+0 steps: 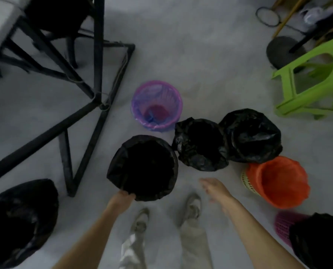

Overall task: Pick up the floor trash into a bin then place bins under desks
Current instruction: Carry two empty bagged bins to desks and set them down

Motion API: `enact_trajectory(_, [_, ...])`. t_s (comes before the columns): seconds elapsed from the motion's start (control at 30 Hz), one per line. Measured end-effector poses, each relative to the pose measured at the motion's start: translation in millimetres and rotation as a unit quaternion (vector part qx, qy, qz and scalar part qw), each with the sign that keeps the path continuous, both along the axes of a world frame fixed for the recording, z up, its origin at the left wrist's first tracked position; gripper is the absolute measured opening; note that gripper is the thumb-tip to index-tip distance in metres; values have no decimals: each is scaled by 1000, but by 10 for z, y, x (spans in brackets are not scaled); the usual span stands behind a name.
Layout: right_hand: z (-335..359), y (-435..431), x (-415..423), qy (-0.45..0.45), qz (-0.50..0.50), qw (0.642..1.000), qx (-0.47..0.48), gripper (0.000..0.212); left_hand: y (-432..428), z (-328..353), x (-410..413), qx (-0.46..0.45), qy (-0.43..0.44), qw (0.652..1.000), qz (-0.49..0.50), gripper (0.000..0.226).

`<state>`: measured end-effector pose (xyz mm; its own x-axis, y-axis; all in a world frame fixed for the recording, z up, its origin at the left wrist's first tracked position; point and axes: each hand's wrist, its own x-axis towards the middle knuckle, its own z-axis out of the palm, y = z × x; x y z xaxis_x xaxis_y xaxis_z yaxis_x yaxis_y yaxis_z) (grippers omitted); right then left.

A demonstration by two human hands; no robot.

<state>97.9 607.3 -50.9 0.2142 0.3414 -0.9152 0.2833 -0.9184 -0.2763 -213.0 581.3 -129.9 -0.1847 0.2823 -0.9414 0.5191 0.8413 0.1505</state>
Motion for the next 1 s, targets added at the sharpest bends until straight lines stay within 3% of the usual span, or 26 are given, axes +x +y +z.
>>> enact_trajectory(0.07, [-502,166,166,31,-90,995,-33,50,14,-353,128,-17,12,996,84,69])
enact_trajectory(0.13, [-1104,316,335,64,-188,978,-63,65,-16,-707,334,-33,30,981,188,62])
enact_trajectory(0.27, [-2184,507,569,118,-390,910,-79,83,-194,-1490,590,-55,43,932,355,57])
enact_trajectory(0.33, [-2514,602,679,138,-463,873,-67,78,-213,-1668,673,-38,48,909,412,52])
enact_trajectory(0.4, [-2764,624,761,132,-488,861,-52,56,-293,-1826,712,-26,62,888,456,45])
enact_trajectory(0.47, [-2779,641,789,110,-470,875,-29,39,-286,-1813,740,-10,65,873,482,36])
enact_trajectory(0.53, [-2623,631,719,74,-443,893,-21,38,-348,-1646,721,4,56,845,532,30])
enact_trajectory(0.67, [-2089,468,529,39,-386,921,-34,41,-608,-1204,640,4,71,817,573,37])
enact_trajectory(0.77, [-1584,158,259,-11,-296,953,-65,27,-1078,-704,395,-8,82,799,596,41])
enact_trajectory(0.87, [-940,-378,-187,-31,-187,980,-54,41,-1895,7,25,2,91,768,633,34])
enact_trajectory(1.0, [-132,-1087,-821,-34,0,999,36,52,-3078,858,-455,46,79,724,683,24])
